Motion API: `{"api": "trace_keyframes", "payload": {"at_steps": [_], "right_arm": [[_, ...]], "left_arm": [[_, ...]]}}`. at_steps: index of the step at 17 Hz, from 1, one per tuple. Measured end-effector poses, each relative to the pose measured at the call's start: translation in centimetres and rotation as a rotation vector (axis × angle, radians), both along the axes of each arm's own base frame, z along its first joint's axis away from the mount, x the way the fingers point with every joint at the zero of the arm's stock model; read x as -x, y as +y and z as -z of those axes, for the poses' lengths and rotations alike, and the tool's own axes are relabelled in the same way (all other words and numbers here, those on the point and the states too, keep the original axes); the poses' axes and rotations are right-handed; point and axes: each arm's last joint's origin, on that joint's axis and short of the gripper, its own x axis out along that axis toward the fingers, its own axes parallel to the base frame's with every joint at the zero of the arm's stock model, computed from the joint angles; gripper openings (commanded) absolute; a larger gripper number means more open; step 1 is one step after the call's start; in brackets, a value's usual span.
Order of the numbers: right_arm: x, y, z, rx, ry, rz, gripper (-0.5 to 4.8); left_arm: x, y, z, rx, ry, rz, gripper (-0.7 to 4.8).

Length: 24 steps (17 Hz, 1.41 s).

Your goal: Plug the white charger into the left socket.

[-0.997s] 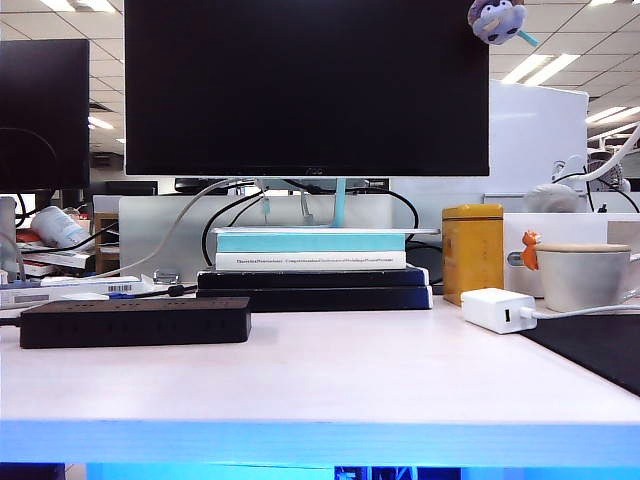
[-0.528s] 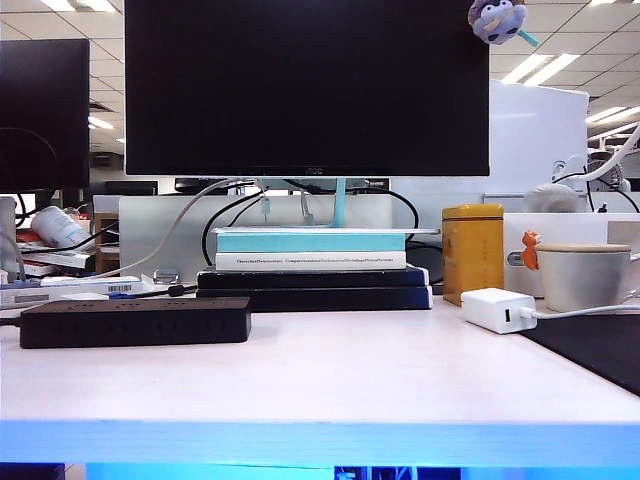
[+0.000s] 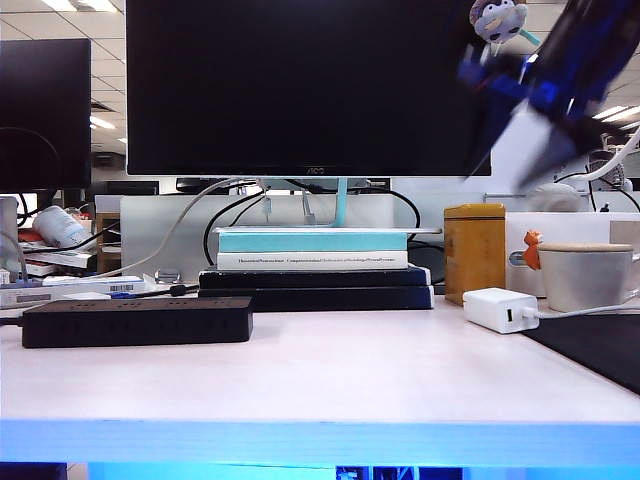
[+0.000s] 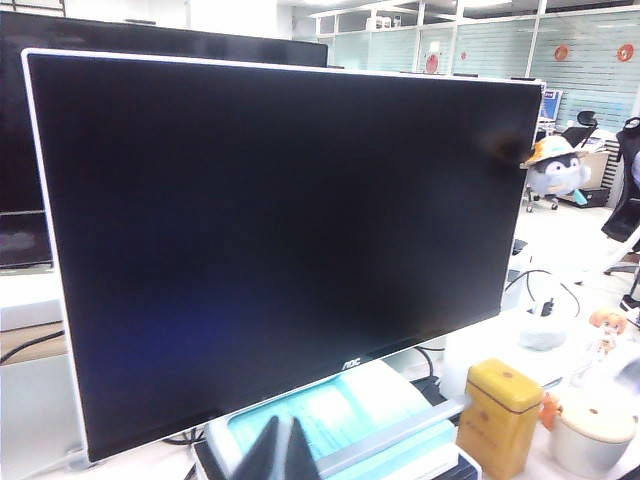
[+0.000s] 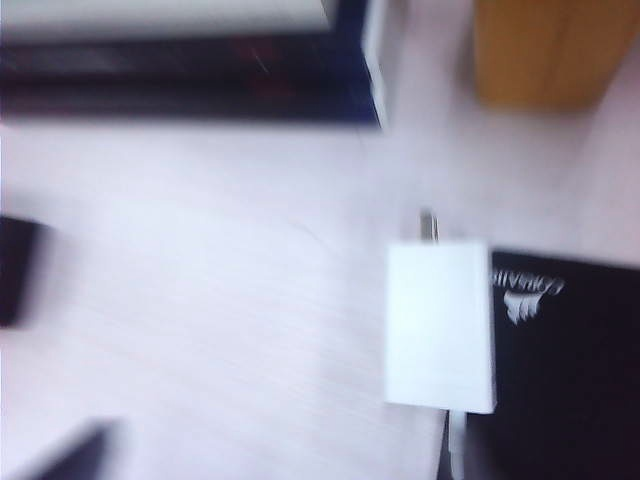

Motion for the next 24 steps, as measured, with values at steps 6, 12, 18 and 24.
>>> {"api": "trace_keyframes", "payload": {"at_steps": [6, 12, 18, 24], "right_arm": [[-2.0, 1.4, 5.0, 0.240, 0.093, -0.022, 4.64], [-3.5, 1.7, 7.1, 0.279, 0.067, -0.035, 4.63], [-3.9, 1.8, 8.9, 0.303, 0.120, -0.057, 1.97], [-4.0, 2.0, 5.9, 0.243, 0.131, -0.072, 1.98]], "left_arm": [[0.0, -0.1, -0.1, 0.000, -0.004, 0.006, -0.06], [0.0, -0.1, -0.1, 0.000, -0.005, 0.006, -0.06], [0.0, -0.1, 0.0, 0.000, 0.001, 0.006, -0.06], [0.0, -0.1, 0.2, -0.081, -0.023, -0.003, -0.06]]}}
